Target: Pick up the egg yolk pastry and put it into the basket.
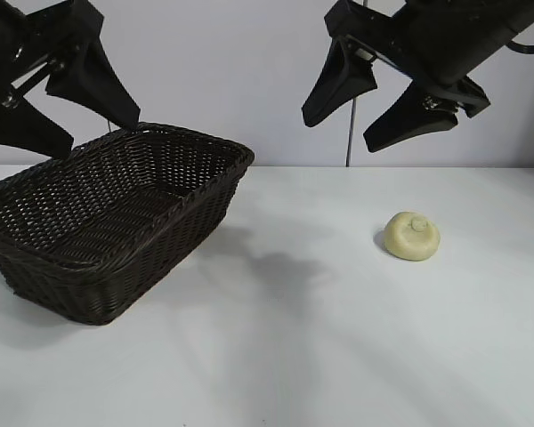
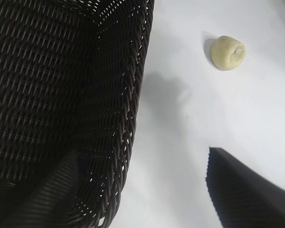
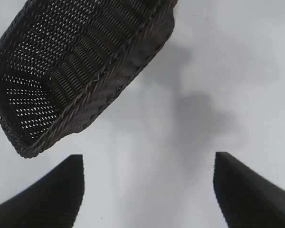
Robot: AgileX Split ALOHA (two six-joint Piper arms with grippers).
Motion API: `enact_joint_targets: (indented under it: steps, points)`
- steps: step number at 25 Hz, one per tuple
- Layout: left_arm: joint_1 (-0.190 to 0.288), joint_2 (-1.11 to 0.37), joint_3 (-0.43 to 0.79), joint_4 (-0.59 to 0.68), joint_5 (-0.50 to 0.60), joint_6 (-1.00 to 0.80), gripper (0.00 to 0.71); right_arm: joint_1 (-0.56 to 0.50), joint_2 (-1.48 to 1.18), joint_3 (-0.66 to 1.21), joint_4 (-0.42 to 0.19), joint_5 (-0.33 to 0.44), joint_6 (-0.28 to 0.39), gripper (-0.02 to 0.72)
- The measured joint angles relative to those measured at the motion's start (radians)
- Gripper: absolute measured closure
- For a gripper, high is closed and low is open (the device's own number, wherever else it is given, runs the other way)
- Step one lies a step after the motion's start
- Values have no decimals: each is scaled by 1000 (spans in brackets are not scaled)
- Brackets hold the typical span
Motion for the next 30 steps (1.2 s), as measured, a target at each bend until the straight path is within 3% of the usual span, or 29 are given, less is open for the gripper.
enact_joint_targets:
  steps: [17,30]
  points:
    - [0,0,0,0,-1,0,168,0,0,0,0,0,0,157]
    - [0,0,0,0,-62,0,168,0,0,0,0,0,0,157]
